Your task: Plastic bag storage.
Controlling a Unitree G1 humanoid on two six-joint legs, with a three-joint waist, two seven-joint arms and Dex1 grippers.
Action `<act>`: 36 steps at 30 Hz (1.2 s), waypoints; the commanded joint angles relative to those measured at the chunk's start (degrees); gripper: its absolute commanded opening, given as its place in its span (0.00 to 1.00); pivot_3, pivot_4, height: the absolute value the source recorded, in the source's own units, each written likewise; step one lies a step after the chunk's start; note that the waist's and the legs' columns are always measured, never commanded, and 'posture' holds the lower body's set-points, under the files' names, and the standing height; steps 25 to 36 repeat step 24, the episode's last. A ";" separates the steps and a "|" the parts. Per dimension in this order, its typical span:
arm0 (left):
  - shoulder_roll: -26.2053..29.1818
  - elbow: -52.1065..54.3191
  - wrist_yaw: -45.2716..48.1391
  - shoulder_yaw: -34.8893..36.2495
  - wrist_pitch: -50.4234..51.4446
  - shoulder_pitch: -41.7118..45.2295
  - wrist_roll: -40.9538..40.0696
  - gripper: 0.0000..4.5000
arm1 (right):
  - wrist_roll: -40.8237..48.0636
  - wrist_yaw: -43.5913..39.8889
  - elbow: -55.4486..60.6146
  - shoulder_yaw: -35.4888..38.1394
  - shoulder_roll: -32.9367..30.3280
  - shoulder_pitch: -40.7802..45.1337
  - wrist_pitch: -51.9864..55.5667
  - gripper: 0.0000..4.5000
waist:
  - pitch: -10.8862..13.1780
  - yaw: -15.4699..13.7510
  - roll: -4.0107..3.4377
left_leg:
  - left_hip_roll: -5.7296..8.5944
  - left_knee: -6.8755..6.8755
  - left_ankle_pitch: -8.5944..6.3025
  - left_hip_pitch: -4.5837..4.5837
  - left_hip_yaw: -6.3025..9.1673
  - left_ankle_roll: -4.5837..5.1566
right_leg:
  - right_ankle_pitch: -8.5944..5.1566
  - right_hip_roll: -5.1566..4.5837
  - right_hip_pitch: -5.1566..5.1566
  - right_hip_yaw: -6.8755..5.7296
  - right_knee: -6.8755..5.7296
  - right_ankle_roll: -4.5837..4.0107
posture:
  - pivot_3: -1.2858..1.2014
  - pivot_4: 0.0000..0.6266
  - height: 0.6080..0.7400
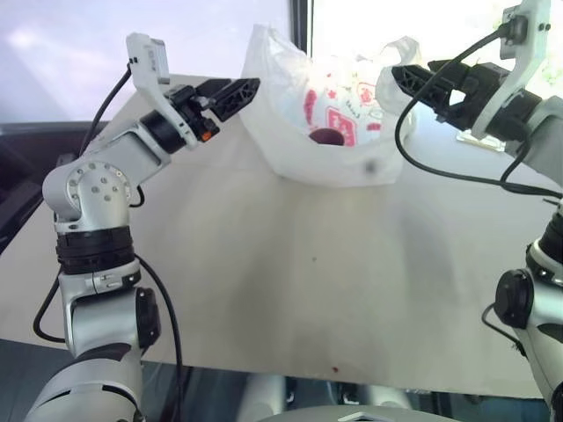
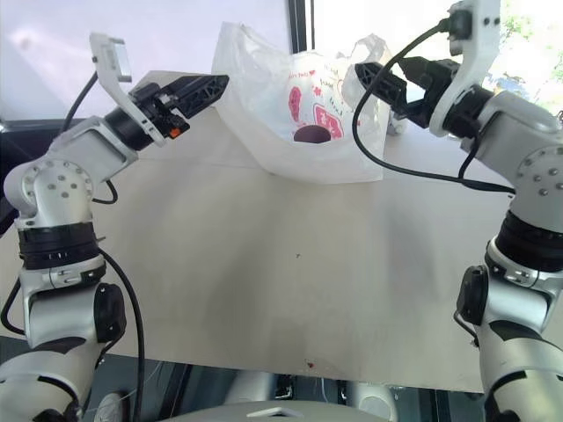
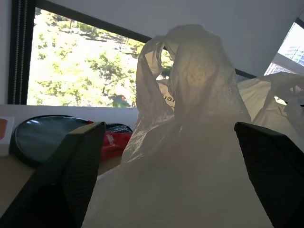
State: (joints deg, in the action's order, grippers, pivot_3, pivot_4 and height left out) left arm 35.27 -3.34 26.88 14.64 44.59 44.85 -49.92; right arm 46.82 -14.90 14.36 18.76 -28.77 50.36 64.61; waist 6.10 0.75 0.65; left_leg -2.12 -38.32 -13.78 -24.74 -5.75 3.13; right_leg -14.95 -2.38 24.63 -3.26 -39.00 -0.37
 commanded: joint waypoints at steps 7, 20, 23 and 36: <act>5.42 24.81 11.41 -7.85 -7.20 -30.27 8.49 0.99 | -8.71 -13.85 36.89 5.42 -14.10 -51.72 -8.07 1.00 | -0.86 0.06 -0.02 | -0.01 -0.32 0.01 0.37 -0.27 0.02 | 0.04 0.05 -0.05 0.44 -0.79 0.06 | 0.52 0.00 1.00; 9.02 26.21 17.07 -4.31 -6.76 -35.62 6.85 0.99 | -1.31 -27.52 41.68 19.61 -16.24 -70.39 -8.29 1.00 | -1.99 0.02 -0.14 | -0.08 -0.28 0.00 0.60 -0.56 0.05 | 0.04 0.15 -0.05 0.81 -0.87 0.05 | 0.52 0.00 1.00; 9.74 26.21 18.20 -3.53 -7.43 -36.92 7.14 0.99 | -1.69 -30.65 42.75 21.03 -15.68 -76.65 -10.77 1.00 | -2.29 0.02 -0.15 | -0.08 -0.26 0.00 0.67 -0.61 0.05 | 0.04 0.15 -0.06 0.87 -0.88 0.05 | 0.52 0.00 1.00; 10.00 26.25 18.71 -3.28 -7.91 -37.47 7.37 0.99 | -2.06 -30.87 42.82 20.98 -15.44 -77.92 -11.82 1.00 | -2.29 0.02 -0.15 | -0.09 -0.23 -0.01 0.76 -0.63 0.05 | 0.03 0.15 -0.15 0.89 -0.87 0.05 | 0.52 0.00 1.00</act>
